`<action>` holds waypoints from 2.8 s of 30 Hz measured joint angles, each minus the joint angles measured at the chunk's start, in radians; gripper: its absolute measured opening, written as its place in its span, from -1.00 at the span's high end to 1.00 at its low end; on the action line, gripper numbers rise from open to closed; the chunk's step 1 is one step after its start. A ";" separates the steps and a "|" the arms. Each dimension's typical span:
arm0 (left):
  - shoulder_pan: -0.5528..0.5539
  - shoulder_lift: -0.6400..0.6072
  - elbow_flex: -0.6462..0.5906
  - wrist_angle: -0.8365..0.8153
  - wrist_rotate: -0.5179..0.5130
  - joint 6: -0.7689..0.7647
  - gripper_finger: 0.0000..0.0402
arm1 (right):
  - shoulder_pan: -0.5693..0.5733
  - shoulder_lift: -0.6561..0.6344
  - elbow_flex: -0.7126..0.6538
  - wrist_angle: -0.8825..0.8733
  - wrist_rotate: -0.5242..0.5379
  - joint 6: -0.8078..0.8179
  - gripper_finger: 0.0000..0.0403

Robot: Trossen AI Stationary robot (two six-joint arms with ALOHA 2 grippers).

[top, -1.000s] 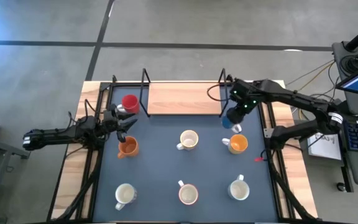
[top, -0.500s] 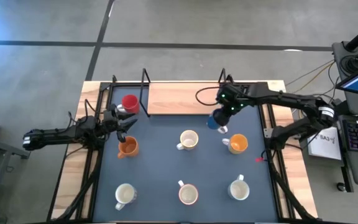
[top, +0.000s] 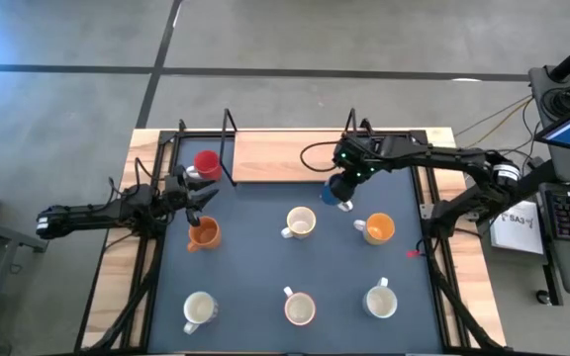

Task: Place coffee mugs
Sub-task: Move the blue cup to the center of the table

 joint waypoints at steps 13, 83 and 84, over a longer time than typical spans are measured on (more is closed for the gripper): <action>0.000 0.000 0.000 0.000 0.000 0.000 0.30 | 0.082 -0.039 0.024 -0.004 -0.038 0.033 0.94; 0.000 0.001 0.000 0.000 0.000 0.000 0.30 | 0.219 0.165 0.376 -0.208 0.212 -0.249 0.94; 0.000 0.001 0.000 0.000 0.000 0.000 0.30 | 0.220 0.165 0.381 -0.209 0.213 -0.257 0.94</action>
